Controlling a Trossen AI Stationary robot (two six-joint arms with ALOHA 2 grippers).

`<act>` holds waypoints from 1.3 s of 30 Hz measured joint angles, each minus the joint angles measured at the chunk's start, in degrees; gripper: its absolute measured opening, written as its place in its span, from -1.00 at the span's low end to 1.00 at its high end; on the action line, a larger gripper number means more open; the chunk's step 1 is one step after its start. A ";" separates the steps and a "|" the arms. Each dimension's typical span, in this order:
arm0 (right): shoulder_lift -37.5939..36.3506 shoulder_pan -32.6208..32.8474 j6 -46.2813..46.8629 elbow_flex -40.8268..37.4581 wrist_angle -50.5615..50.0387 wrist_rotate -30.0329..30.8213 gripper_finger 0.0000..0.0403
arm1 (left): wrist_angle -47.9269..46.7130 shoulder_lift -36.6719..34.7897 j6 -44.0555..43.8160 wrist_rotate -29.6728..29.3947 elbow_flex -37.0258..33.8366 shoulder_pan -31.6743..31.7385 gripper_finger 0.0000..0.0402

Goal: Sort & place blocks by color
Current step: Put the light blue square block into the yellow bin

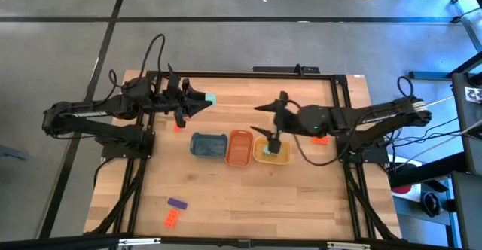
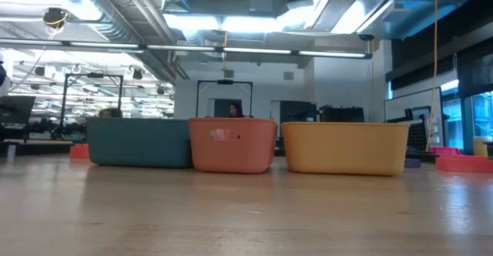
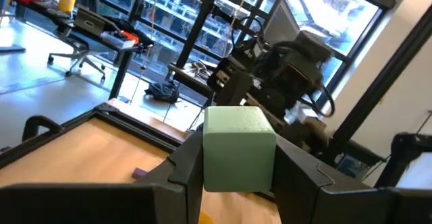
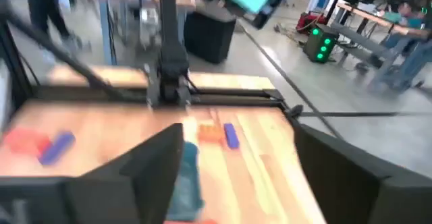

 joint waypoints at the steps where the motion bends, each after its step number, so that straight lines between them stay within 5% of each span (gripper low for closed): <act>1: 1.48 0.00 -2.44 1.68 -0.78 -0.02 0.53 | -0.02 0.00 -1.03 -0.01 0.00 0.00 -0.38; 9: 10.93 0.00 -20.35 11.79 -0.28 -1.42 0.65 | 2.97 2.79 -15.62 4.16 0.00 -0.65 -0.38; 24: 18.19 -1.14 -28.98 19.18 6.30 -1.56 0.64 | 8.40 9.47 -24.78 6.03 -0.02 -4.98 -0.38; 39: 19.15 -1.16 -29.11 19.18 6.92 -3.39 0.22 | 10.93 9.64 -24.55 5.57 -0.02 -4.87 -0.38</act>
